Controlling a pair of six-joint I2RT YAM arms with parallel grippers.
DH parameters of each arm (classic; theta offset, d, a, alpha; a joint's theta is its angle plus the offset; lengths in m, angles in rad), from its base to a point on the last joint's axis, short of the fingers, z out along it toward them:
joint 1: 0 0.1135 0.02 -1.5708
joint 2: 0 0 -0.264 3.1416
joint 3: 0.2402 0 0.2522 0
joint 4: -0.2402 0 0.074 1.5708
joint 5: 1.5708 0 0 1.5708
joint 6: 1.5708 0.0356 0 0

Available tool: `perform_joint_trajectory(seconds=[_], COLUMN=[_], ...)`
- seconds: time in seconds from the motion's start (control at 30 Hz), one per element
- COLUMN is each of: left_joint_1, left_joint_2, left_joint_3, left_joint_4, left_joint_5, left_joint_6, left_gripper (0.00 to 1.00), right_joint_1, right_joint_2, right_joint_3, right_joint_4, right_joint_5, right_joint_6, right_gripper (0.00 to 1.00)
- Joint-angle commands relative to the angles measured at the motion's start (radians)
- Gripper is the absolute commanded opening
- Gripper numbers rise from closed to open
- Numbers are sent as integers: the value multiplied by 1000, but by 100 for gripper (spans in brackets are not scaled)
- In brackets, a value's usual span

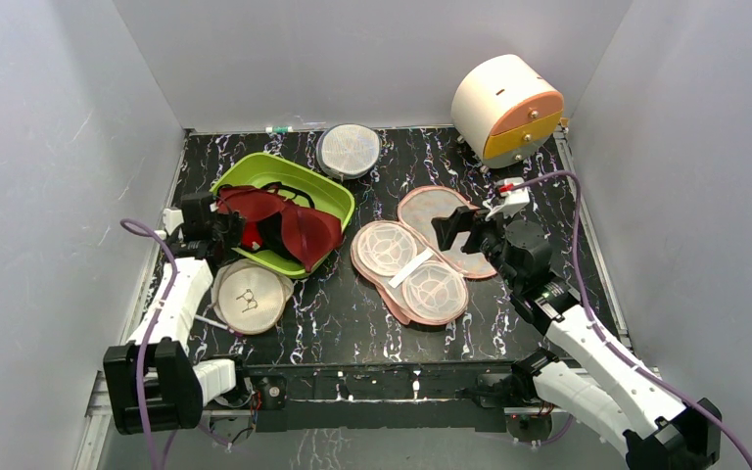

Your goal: Unzip the laundry bag and remove the bra

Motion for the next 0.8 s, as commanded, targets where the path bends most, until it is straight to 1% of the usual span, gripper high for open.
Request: perform_joint_trajectory(seconds=[0.0,0.13,0.27,0.47,0.63,0.7,0.73,0.77], left_joint_1=[57,100,114,124,125,125,127,126], left_joint_2=[41,103,137,257,242,249,256,261], left_joint_3=[-10,26,18,59,34,52,71,91], left_joint_4=[136,129,171,175,195,192,163,134], left_joint_5=[70,141,155,287,257,264,264,263], left_joint_6=[59,109,160,237,279,313,330,350], left_gripper=[0,0,0,0,0,0,3,8], right_joint_1=[-3,-3,-3,-3,-3,-2,-3,-3], right_joint_2=[14,30,51,79,95,102,107,113], right_joint_3=[55,56,58,69,71,71,72,74], right_joint_4=[36,39,49,52,57,62,63,63], right_joint_5=[-9,-22,-36,-56,-68,-73,-75,-76], right_joint_6=[3,12,26,38,54,58,59,61], right_gripper=[98,98,98,98,98,98,98,98])
